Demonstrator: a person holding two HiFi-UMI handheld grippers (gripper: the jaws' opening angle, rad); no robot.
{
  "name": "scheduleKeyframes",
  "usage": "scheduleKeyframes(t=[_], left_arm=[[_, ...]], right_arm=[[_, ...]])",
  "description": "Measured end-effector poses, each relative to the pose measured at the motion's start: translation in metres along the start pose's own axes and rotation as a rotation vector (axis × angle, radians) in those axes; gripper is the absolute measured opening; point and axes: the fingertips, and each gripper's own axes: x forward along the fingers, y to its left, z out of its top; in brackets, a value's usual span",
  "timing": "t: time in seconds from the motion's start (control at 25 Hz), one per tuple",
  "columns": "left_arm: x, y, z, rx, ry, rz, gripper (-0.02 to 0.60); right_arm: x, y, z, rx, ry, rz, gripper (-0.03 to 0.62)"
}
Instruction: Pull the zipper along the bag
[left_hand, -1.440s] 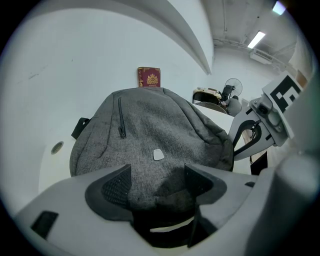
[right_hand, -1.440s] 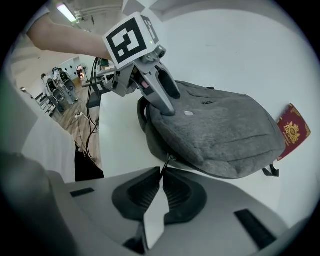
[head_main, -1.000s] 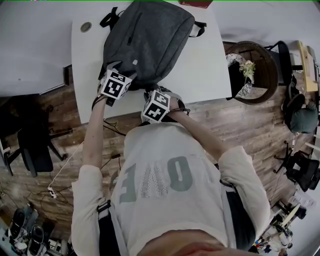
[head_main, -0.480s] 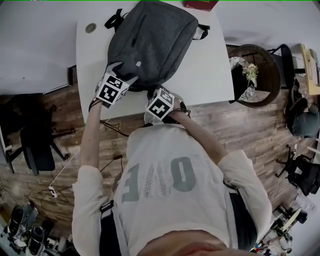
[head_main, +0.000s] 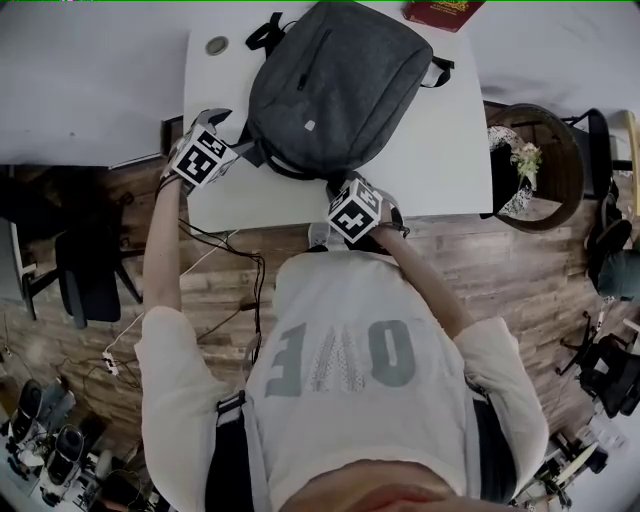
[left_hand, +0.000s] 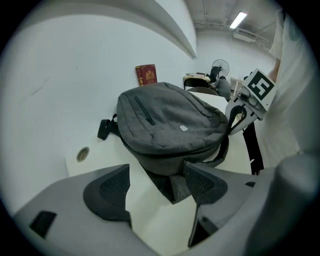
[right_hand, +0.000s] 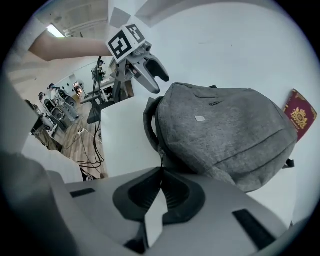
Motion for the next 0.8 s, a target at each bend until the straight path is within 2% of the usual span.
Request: scheduleKeyframes(t=[0.24, 0.4, 0.52, 0.56, 0.68, 0.8], left_arm=[[0.028, -0.012, -0.023, 0.102, 0.096, -0.110, 0.327], [0.035, -0.032, -0.020, 0.022, 0.102, -0.209, 0.326], [0.038, -0.054, -0.013, -0.022, 0.076, -0.275, 0.272], [0.039, -0.060, -0.010, -0.035, 0.065, -0.292, 0.272], [0.043, -0.079, -0.003, -0.054, 0.039, -0.328, 0.273], [0.046, -0.098, 0.005, -0.068, 0.007, -0.334, 0.273]], right_arm=[[-0.002, -0.002, -0.002, 0.001, 0.009, -0.014, 0.028], [-0.010, -0.012, -0.016, 0.022, 0.020, -0.033, 0.029], [-0.021, -0.020, -0.028, 0.046, 0.028, -0.048, 0.029], [-0.025, -0.023, -0.032, 0.060, 0.028, -0.050, 0.029], [-0.038, -0.031, -0.045, 0.126, 0.029, -0.046, 0.029], [-0.049, -0.038, -0.057, 0.180, 0.035, -0.048, 0.029]])
